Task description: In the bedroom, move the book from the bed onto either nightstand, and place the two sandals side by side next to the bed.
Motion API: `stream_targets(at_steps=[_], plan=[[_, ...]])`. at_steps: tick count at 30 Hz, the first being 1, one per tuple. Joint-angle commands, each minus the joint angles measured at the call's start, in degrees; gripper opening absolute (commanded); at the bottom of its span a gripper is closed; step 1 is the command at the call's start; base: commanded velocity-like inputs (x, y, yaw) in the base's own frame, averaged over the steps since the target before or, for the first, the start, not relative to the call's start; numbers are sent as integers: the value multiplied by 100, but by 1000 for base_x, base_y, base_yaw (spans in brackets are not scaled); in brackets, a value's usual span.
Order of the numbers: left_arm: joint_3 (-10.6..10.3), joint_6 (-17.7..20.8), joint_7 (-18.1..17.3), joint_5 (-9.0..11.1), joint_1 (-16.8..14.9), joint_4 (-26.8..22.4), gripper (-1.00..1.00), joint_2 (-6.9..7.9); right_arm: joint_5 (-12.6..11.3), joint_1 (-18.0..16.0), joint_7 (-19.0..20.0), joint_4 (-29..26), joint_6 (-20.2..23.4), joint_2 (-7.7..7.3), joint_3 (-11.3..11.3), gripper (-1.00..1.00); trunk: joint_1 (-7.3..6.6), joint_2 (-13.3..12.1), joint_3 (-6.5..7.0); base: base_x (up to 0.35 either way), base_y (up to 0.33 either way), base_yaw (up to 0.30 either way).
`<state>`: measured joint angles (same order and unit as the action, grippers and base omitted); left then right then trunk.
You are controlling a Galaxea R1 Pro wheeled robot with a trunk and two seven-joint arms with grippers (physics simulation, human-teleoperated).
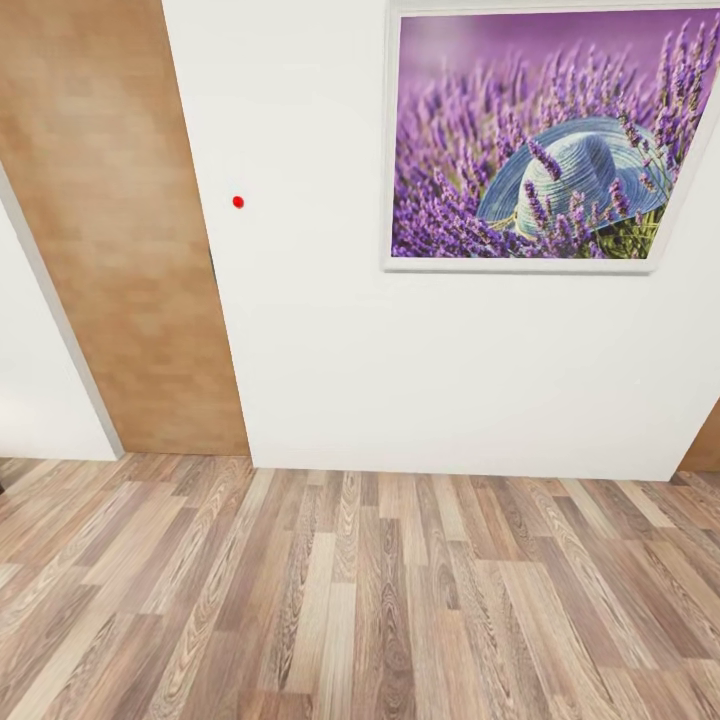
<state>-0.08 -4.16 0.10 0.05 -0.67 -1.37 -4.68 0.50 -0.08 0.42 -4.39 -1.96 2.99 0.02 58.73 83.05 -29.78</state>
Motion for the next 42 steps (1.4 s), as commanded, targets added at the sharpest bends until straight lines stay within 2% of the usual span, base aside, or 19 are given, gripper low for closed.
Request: stream_targets(at_steps=[1, 42], plan=[[6, -21, 2, 7, -3, 7, 100, 2, 5, -1, 4, -1, -16, -2, -3, 100, 0, 3, -5, 5, 0, 0], [26, -24, -1, 48, 6, 14, 100, 35, -45, -1, -12, 16, -32, -111, -40, 100, 0, 3, -5, 0, 0, 0]])
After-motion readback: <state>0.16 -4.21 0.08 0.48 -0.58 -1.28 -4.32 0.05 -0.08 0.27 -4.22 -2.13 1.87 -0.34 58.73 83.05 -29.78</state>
